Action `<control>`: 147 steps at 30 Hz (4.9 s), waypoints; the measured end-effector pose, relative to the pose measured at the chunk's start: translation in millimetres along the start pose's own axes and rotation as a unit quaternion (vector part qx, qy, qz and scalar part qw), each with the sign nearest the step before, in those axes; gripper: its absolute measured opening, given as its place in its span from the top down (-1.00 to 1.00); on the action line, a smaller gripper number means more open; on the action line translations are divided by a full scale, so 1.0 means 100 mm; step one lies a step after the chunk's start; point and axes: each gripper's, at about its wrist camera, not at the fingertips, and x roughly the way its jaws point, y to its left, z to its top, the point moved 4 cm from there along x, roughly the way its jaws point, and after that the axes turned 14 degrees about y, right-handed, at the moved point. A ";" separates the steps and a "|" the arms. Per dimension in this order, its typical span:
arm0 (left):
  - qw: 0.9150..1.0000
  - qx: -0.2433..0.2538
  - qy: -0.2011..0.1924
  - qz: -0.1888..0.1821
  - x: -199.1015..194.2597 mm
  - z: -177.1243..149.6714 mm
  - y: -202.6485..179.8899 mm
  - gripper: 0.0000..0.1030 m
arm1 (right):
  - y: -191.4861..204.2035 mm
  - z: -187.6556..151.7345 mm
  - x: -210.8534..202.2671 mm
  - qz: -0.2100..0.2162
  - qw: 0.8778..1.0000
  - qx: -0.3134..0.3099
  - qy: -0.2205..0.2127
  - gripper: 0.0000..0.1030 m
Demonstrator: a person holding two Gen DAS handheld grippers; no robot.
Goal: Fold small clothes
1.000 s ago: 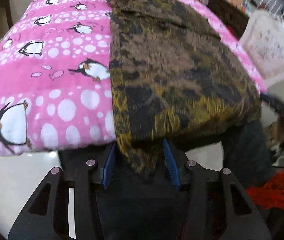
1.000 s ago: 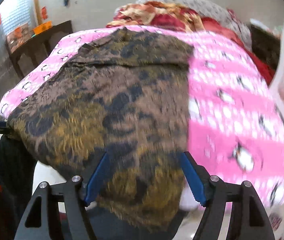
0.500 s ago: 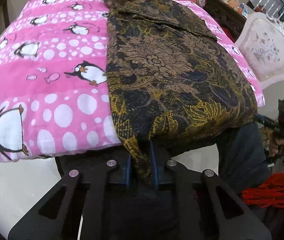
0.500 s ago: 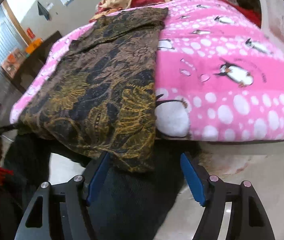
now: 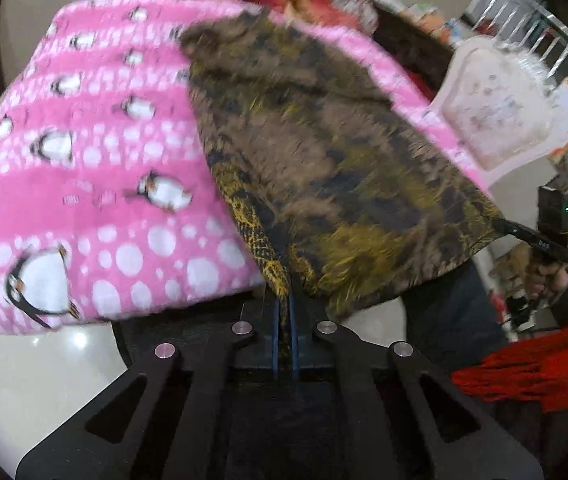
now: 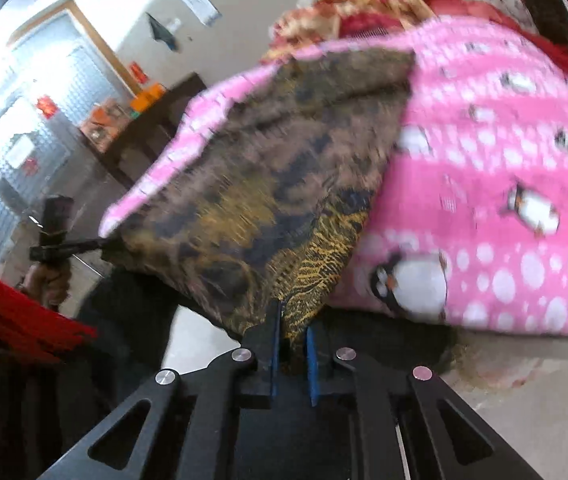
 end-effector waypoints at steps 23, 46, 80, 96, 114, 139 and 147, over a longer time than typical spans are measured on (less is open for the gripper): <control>0.986 0.037 -0.159 -0.018 -1.35 0.62 -0.15 0.94 | 0.76 0.67 -1.83 -0.050 0.969 -0.104 -0.219 0.82; 0.987 -0.090 -0.041 0.123 0.71 3.00 1.22 0.94 | -1.23 3.07 0.41 -0.193 0.971 0.119 -0.072 0.82; 0.985 -0.105 0.005 0.138 1.35 2.78 0.85 0.81 | -1.30 3.06 1.29 -0.250 0.950 0.165 0.086 0.43; 0.972 -0.129 -0.076 0.180 1.38 3.24 0.76 0.81 | -0.92 3.60 1.07 -0.247 0.958 0.130 -0.059 0.43; 0.972 -0.194 -0.109 0.077 1.53 3.03 1.25 0.80 | -1.43 3.34 1.53 -0.265 0.956 0.123 -0.020 0.19; 0.990 -0.051 -0.079 0.109 1.84 2.64 -0.09 0.75 | -0.51 2.53 1.64 -0.276 0.960 0.038 -0.007 -0.28; 0.990 -0.058 -0.087 0.096 1.86 2.60 -0.06 0.75 | -0.46 2.51 1.71 -0.265 0.964 0.015 0.000 -0.62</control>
